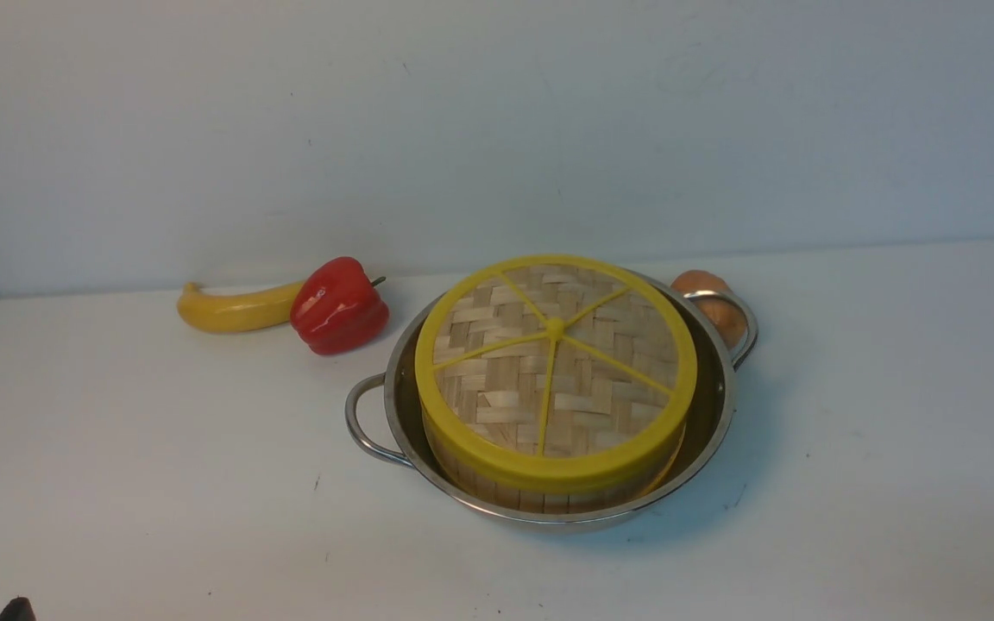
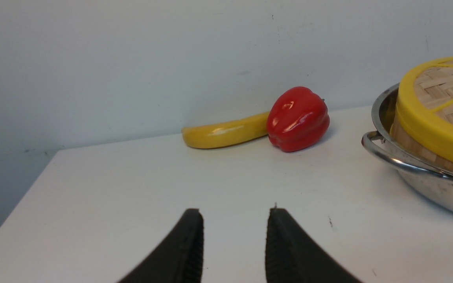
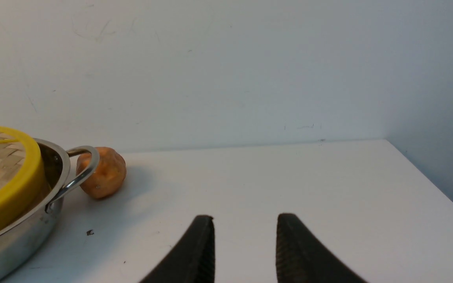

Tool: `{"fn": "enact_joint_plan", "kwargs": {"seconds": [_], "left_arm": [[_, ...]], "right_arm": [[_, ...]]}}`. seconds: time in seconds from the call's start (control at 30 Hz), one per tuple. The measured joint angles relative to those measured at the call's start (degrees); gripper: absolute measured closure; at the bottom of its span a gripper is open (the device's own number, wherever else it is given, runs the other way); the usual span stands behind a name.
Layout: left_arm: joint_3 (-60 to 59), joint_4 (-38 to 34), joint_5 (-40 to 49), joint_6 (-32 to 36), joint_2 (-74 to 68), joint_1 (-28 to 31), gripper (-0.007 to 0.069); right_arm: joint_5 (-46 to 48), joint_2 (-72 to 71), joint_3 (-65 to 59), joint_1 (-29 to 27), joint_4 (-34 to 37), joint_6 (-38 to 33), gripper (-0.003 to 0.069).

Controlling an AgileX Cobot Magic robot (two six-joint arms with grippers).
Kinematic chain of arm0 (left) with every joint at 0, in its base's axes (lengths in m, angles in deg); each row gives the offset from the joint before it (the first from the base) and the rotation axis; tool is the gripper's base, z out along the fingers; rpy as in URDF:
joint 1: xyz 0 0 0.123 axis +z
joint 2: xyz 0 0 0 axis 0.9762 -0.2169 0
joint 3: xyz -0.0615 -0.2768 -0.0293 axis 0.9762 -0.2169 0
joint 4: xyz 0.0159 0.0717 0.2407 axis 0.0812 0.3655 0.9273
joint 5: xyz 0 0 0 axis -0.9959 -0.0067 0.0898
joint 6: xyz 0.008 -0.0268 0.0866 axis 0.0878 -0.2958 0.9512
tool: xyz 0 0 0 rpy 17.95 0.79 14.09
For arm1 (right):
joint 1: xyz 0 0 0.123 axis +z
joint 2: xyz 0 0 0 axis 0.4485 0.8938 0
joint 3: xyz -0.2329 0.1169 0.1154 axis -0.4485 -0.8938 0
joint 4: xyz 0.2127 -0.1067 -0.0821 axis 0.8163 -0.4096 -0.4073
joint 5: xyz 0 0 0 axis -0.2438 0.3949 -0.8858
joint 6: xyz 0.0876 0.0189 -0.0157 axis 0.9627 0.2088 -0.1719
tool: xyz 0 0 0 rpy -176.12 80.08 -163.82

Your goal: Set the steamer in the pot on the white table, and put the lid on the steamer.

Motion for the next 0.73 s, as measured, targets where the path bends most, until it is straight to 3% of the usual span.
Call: {"fn": "enact_joint_plan", "kwargs": {"seconds": [0.73], "left_arm": [[0.0,0.0,0.0,0.0,0.0,0.0,0.0384]], "right_arm": [[0.0,0.0,0.0,0.0,0.0,0.04,0.0417]]}}
